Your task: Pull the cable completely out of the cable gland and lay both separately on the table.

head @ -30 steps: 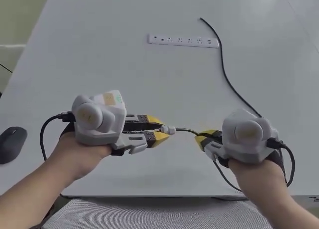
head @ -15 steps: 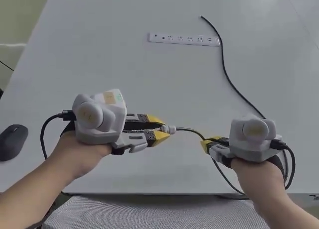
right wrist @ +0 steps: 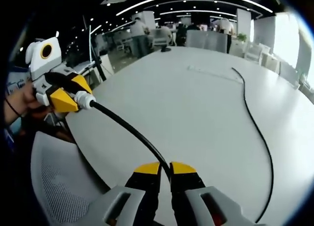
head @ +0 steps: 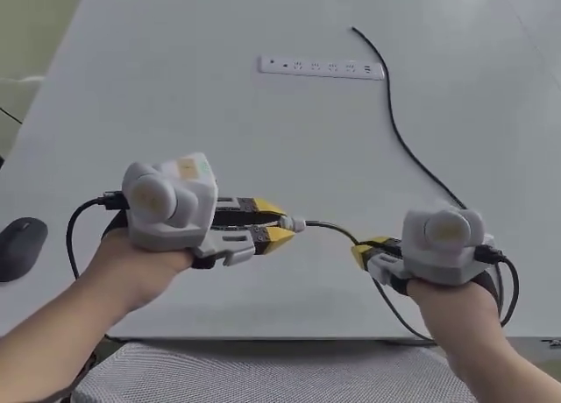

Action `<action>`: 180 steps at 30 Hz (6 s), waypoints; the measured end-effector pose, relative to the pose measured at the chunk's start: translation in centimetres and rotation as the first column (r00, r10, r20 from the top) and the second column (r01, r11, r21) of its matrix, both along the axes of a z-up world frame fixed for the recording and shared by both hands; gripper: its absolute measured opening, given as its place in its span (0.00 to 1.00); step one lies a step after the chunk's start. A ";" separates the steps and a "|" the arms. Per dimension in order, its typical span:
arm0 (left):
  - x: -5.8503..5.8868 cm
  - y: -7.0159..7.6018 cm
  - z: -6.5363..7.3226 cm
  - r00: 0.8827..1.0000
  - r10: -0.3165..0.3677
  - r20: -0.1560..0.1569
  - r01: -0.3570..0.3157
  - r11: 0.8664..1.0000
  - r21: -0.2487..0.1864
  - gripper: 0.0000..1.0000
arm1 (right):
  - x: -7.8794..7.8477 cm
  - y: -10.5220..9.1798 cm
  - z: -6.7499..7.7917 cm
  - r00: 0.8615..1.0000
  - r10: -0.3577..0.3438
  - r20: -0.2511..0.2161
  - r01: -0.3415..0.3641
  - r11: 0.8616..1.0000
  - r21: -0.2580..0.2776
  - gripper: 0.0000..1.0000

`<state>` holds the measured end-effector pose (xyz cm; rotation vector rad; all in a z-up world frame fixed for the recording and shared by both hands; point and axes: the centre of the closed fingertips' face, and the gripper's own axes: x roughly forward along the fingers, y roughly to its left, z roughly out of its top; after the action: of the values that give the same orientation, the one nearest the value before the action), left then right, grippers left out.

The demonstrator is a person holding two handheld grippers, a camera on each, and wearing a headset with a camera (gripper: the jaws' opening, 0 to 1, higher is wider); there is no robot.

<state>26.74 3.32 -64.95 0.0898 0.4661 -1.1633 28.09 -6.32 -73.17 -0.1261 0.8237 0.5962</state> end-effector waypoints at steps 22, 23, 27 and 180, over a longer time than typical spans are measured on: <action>0.2 0.1 0.2 1.000 -0.005 -0.012 0.005 1.000 -0.010 0.15 | -0.8 3.8 5.0 0.948 0.270 0.167 -0.255 0.961 -0.109 0.21; 0.2 0.1 0.2 1.000 -0.006 -0.012 0.006 1.000 -0.010 0.15 | -0.7 4.1 5.1 0.940 0.291 0.179 -0.272 0.954 -0.124 0.22; 0.3 0.1 0.2 1.000 -0.007 -0.013 0.007 1.000 -0.013 0.15 | -0.7 5.3 5.8 0.905 0.369 0.211 -0.333 0.924 -0.186 0.21; 0.9 0.6 0.4 0.999 0.023 -0.030 -0.024 0.999 -0.031 0.15 | -0.1 8.4 6.9 0.791 0.541 0.285 -0.482 0.839 -0.253 0.17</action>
<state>27.66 3.93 -64.53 0.0398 0.4733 -1.1494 27.98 2.08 -66.26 -0.6133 0.4840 0.9877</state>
